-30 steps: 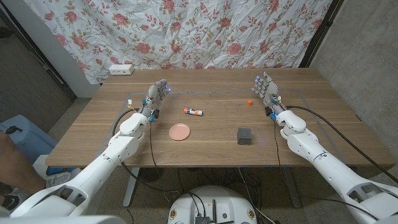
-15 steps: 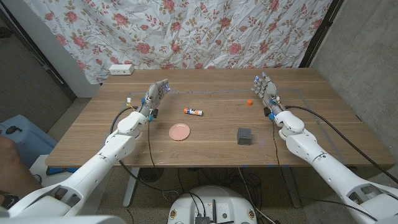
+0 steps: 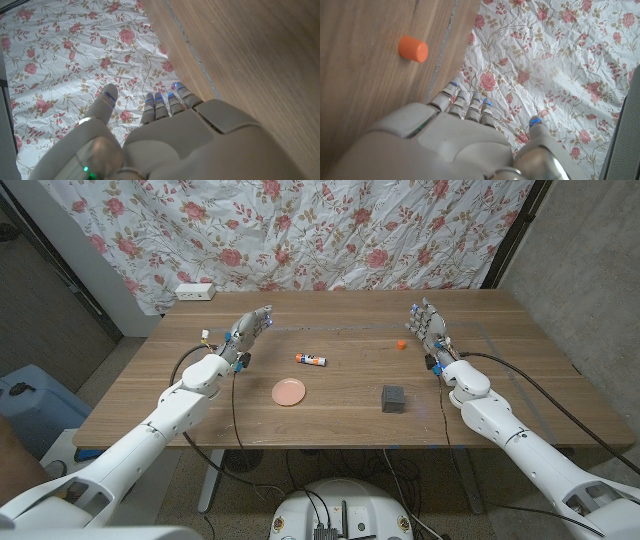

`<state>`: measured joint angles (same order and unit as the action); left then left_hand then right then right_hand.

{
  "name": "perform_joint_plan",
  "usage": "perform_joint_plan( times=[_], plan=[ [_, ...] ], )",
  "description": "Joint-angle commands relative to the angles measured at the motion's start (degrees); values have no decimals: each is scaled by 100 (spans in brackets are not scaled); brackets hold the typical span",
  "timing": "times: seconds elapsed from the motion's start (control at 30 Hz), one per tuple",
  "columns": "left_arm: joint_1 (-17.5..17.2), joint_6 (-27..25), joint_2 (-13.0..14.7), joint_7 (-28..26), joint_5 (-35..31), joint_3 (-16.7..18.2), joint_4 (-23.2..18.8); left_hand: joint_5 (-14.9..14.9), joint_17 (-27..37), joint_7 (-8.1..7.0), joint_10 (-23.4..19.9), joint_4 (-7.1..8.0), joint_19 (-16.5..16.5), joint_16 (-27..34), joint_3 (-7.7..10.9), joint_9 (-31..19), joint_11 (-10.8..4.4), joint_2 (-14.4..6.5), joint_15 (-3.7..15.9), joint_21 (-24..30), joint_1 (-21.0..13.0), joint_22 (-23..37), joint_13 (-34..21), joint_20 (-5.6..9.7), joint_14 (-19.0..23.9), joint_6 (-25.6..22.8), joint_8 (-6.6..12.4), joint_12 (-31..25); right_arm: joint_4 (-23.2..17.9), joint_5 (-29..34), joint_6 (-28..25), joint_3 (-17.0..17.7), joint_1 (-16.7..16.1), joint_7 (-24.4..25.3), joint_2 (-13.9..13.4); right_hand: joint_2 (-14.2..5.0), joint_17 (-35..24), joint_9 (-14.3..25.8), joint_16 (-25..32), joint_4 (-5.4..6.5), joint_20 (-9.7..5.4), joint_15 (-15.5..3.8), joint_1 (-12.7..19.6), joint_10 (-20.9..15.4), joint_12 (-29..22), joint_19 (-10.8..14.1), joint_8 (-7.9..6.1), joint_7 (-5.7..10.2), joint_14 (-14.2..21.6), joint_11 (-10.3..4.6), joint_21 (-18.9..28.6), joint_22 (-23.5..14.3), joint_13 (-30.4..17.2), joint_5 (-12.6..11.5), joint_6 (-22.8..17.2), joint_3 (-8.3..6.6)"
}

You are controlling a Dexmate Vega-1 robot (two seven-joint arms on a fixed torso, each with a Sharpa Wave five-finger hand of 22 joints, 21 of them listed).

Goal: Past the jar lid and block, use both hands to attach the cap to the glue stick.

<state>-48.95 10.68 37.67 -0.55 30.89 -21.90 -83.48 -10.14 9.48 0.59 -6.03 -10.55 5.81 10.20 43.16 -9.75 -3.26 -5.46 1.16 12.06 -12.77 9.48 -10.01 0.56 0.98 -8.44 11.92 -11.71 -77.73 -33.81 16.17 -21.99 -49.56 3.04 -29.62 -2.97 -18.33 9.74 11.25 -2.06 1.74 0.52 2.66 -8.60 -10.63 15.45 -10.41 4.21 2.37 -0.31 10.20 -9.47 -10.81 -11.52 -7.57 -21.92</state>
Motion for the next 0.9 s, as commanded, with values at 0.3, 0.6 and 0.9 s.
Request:
perform_joint_plan(
  times=[0.3,0.6,0.9],
  plan=[
    [139,-773,813,-31,-1031,-301,-910,-5,9,-221,-360,-69,162,20,0,-37,-191,189,88,-80,-458,6,-24,31,173,-440,134,-72,-75,-125,113,169,-166,-55,-113,-80,-1,27,40,-17,21,-13,-25,-46,-39,16,-26,19,24,1,50,-17,-9,-31,-58,-12],
    [253,-999,1165,-205,-1990,-480,-1342,-7,8,-354,-540,-70,267,32,-18,-40,-324,331,214,-91,-703,5,-27,97,299,-636,178,-79,-41,-187,224,247,-241,-160,-184,-85,14,27,46,-26,-50,-35,-21,-45,-40,-17,-24,17,17,12,39,-17,-8,-26,-61,-1],
    [467,-1473,1485,-4,-2826,-686,-1773,1,7,-494,-630,-61,307,17,-48,-39,-397,428,305,-112,-902,5,-26,160,346,-788,201,-59,-29,-245,304,308,-299,-246,-233,-98,29,27,49,-38,-74,-54,-10,-51,-43,-34,-29,10,13,12,37,-16,-7,-25,-80,2]
  ],
)
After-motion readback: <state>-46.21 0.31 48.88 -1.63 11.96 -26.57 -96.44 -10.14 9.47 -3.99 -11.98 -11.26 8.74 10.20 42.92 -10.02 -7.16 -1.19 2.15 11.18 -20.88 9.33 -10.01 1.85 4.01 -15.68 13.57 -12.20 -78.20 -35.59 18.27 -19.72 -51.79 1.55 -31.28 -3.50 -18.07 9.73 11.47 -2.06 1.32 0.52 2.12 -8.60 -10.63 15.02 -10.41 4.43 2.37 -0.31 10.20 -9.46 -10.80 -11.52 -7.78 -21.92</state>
